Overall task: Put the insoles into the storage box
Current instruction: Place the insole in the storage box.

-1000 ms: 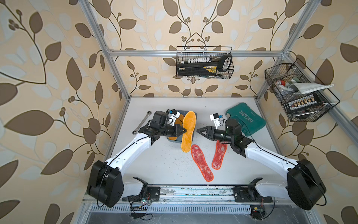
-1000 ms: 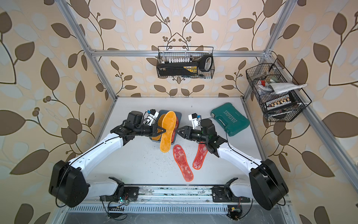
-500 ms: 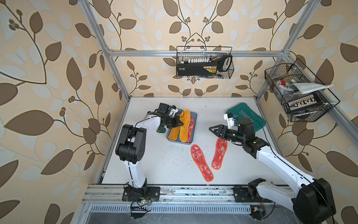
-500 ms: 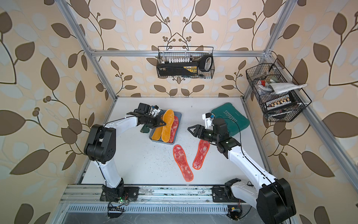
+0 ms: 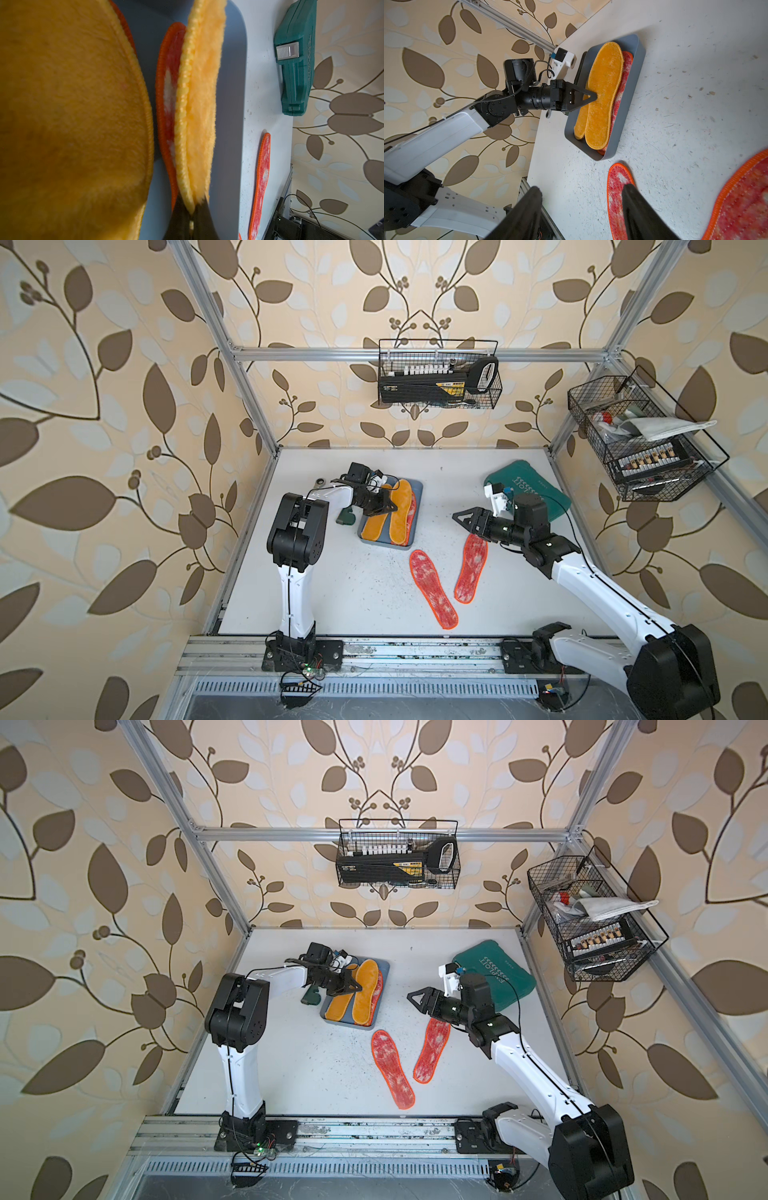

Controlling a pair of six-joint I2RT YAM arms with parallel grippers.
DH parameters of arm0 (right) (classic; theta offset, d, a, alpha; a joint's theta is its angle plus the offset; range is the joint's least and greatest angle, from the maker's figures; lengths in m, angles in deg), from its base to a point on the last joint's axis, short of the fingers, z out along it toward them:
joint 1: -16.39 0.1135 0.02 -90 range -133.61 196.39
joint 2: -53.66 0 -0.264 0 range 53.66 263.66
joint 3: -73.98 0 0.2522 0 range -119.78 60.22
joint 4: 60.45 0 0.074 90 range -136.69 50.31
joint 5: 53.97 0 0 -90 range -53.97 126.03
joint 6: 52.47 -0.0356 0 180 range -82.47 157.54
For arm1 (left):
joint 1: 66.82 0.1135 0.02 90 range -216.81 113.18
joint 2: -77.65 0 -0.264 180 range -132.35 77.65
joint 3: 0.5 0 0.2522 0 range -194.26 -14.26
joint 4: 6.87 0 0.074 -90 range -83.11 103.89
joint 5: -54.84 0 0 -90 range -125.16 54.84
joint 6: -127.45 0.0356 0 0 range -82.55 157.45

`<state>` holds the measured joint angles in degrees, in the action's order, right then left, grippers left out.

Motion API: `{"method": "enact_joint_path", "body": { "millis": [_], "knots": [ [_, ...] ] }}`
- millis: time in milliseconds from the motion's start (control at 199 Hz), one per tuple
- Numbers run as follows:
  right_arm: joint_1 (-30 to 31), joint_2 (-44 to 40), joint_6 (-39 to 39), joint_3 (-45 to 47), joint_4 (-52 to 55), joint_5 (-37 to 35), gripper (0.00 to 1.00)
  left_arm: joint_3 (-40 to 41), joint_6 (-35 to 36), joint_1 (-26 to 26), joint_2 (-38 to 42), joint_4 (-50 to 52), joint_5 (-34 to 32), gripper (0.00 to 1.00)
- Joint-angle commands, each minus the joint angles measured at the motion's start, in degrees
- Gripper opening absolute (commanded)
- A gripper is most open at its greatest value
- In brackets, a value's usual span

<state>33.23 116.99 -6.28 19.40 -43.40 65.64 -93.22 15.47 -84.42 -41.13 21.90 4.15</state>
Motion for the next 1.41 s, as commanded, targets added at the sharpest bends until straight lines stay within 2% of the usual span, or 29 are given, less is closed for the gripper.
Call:
{"method": "enact_joint_path", "body": {
  "millis": [0, 302, 761, 1012, 1405],
  "knots": [
    [-0.2, 0.1, 0.9, 0.6, -0.1, 0.6, 0.63, -1.6, 0.7, -0.1, -0.6, -1.4, 3.1, 0.00],
    [-0.2, 0.8, 0.5, 0.8, -1.1, 0.9, 0.63, -2.0, 0.8, -0.8, -1.4, -2.6, 6.9, 0.00],
    [-0.3, 0.8, 0.5, 1.1, -1.1, 0.9, 0.64, -7.5, 4.5, -1.1, -5.6, 6.9, 1.5, 0.00],
    [-0.3, 0.8, 1.0, 0.7, -0.3, 0.5, 0.64, -7.8, 5.1, -1.1, -5.7, 8.4, -1.2, 0.01],
    [-0.3, 0.5, 1.4, 0.0, 0.6, 0.3, 0.64, -9.6, 6.4, -1.6, -5.1, 12.3, -3.7, 0.20]
  ]
}}
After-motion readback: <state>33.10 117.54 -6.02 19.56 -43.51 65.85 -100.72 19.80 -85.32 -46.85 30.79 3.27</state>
